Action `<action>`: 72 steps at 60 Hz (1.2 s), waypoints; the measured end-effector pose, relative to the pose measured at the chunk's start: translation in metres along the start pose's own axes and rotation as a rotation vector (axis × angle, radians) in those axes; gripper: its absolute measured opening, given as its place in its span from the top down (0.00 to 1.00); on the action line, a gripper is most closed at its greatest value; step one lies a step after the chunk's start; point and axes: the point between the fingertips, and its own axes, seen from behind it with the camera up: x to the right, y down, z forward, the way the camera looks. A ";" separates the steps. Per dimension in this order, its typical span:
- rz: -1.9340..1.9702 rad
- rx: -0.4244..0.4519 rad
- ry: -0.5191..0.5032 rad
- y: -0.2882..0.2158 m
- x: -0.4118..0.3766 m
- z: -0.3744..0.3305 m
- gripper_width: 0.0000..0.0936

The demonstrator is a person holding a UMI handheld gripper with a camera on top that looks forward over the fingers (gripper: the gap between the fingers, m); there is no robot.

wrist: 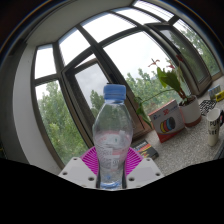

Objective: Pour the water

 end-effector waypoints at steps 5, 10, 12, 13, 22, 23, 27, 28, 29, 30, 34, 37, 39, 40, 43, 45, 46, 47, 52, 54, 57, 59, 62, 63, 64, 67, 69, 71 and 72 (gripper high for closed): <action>0.245 0.073 -0.138 -0.058 -0.010 -0.007 0.70; 0.519 0.137 -0.258 -0.112 -0.012 -0.017 0.70; 0.637 0.164 -0.305 -0.132 -0.003 -0.020 0.70; 0.694 0.172 -0.330 -0.140 0.001 -0.022 0.70; 1.159 0.235 -0.454 -0.187 0.070 -0.037 0.70; 1.203 0.241 -0.462 -0.189 0.080 -0.037 0.70; 1.368 0.261 -0.465 -0.191 0.120 -0.041 0.70; 1.405 0.266 -0.461 -0.190 0.129 -0.037 0.70; 1.440 0.270 -0.458 -0.189 0.139 -0.035 0.70; 1.475 0.274 -0.455 -0.187 0.148 -0.034 0.70; 1.617 0.299 -0.436 -0.179 0.187 -0.032 0.70; 1.692 0.312 -0.420 -0.172 0.211 -0.031 0.70; 1.708 0.306 -0.400 -0.170 0.217 -0.031 0.70; 1.716 0.302 -0.399 -0.169 0.220 -0.031 0.70; 1.737 0.291 -0.406 -0.168 0.225 -0.030 0.70; 1.746 0.285 -0.405 -0.171 0.227 -0.035 0.70; 1.747 0.282 -0.405 -0.171 0.229 -0.031 0.70; 1.747 0.278 -0.409 -0.172 0.230 -0.032 0.70; 1.751 0.262 -0.427 -0.183 0.228 -0.038 0.70; 1.739 0.246 -0.432 -0.187 0.227 -0.036 0.69; 1.680 0.204 -0.425 -0.192 0.221 -0.036 0.70; 1.601 0.177 -0.427 -0.198 0.214 -0.035 0.70; 1.444 0.141 -0.425 -0.210 0.203 -0.036 0.70; 1.386 0.136 -0.421 -0.215 0.201 -0.037 0.70; 1.320 0.131 -0.413 -0.219 0.200 -0.036 0.70; 1.114 0.134 -0.400 -0.241 0.200 -0.038 0.70; 0.962 0.145 -0.386 -0.258 0.202 -0.039 0.69; 0.791 0.166 -0.354 -0.275 0.208 -0.042 0.69; 0.702 0.182 -0.343 -0.283 0.215 -0.046 0.70</action>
